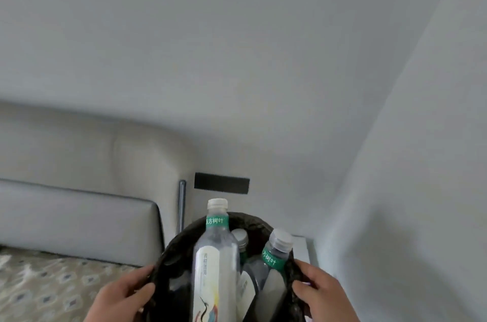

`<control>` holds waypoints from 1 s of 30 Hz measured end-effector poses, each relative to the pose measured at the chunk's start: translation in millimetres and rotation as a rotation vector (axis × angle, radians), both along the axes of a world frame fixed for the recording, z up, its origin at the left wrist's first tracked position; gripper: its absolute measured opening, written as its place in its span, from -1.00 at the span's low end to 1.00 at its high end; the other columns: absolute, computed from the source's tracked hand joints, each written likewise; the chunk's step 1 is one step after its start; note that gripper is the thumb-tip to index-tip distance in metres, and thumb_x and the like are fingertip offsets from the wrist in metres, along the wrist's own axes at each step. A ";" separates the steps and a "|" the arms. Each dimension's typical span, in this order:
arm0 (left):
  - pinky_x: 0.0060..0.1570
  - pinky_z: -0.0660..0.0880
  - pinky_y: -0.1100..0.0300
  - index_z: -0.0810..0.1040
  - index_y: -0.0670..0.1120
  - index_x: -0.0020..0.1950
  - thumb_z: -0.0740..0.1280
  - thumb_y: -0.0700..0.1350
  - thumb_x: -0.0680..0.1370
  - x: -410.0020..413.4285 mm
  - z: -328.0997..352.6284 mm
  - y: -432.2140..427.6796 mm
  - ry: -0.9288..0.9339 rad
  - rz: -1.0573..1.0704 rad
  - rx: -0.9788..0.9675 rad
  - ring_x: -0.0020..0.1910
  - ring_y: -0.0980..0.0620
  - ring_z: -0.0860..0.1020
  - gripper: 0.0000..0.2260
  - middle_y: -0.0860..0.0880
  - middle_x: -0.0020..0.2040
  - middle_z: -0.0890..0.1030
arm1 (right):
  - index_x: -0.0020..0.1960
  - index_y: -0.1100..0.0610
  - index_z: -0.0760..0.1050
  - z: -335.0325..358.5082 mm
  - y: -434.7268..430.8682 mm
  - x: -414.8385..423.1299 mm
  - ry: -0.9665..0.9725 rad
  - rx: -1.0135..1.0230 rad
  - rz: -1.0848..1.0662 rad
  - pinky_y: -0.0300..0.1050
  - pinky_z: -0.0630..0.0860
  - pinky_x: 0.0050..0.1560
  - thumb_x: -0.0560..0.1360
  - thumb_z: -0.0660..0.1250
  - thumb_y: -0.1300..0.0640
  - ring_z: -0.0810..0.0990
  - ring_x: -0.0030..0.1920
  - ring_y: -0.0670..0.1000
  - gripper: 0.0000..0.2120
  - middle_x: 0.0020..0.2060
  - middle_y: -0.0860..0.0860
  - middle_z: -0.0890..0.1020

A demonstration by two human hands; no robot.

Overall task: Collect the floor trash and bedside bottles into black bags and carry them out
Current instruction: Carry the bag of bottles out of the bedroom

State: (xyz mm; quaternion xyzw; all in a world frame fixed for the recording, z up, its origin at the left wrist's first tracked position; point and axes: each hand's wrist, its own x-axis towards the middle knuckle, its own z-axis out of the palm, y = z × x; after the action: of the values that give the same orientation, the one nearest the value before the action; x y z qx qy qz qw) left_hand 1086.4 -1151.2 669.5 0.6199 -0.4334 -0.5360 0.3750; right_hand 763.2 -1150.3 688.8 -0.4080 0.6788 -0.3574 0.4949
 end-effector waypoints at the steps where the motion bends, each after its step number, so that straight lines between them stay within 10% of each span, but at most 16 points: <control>1: -0.02 0.51 0.31 0.72 0.04 -0.11 0.46 -0.27 0.35 0.5 15.3 -6.1 0.007 -0.060 -0.016 -0.06 0.01 0.64 -0.76 -0.09 -0.03 0.71 | -0.07 -0.03 0.67 11.9 6.9 -2.1 0.009 -0.021 -0.027 -0.33 0.52 -0.32 0.42 0.32 0.43 0.64 -0.34 -0.04 -0.62 -0.30 0.03 0.71; 4: 0.13 0.48 0.17 0.71 0.19 -0.17 0.48 -0.01 0.15 -6.3 51.6 -20.4 0.003 -0.216 -0.018 -0.05 0.01 0.64 -0.73 -0.02 -0.07 0.72 | -0.01 0.06 0.68 39.1 35.0 0.0 -0.039 -0.066 -0.169 -0.17 0.52 -0.19 0.40 0.32 0.42 0.66 -0.25 0.08 -0.67 -0.21 0.20 0.70; 8: 0.30 0.36 -0.06 0.73 0.03 -0.10 0.47 -0.32 0.36 -20.9 66.3 -38.3 0.074 -0.373 -0.060 0.05 -0.09 0.62 -0.73 -0.09 -0.05 0.71 | -0.10 0.09 0.71 59.8 83.0 8.3 -0.100 -0.131 -0.406 0.01 0.50 -0.08 0.35 0.28 0.43 0.65 -0.15 0.23 -0.66 -0.14 0.31 0.68; 14: -0.46 0.55 0.26 0.61 -0.16 0.00 0.20 -0.42 0.54 -68.3 89.6 -10.9 0.200 -0.587 -0.022 -0.20 -0.11 0.60 -0.74 -0.16 -0.19 0.71 | -0.06 0.15 0.69 86.3 184.7 20.7 -0.101 -0.211 -0.640 -0.07 0.49 -0.15 0.44 0.14 0.49 0.62 -0.21 0.09 -0.58 -0.14 0.22 0.71; 30: -0.26 0.53 0.15 0.68 -0.15 -0.02 0.19 -0.40 0.51 -199.5 139.5 308.6 0.177 -1.162 -0.082 -0.26 -0.04 0.60 -0.70 -0.18 -0.16 0.70 | -0.01 0.26 0.60 113.1 590.3 34.8 -0.106 -0.344 -1.253 -0.02 0.54 -0.11 0.50 0.15 0.48 0.63 -0.15 0.19 -0.70 -0.23 0.19 0.72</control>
State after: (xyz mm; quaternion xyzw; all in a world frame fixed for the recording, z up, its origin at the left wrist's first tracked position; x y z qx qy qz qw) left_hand 886.9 -842.6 809.0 0.2186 -0.6894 -0.6862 0.0781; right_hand 798.0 -560.0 801.9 0.0099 0.6960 -0.7014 0.1531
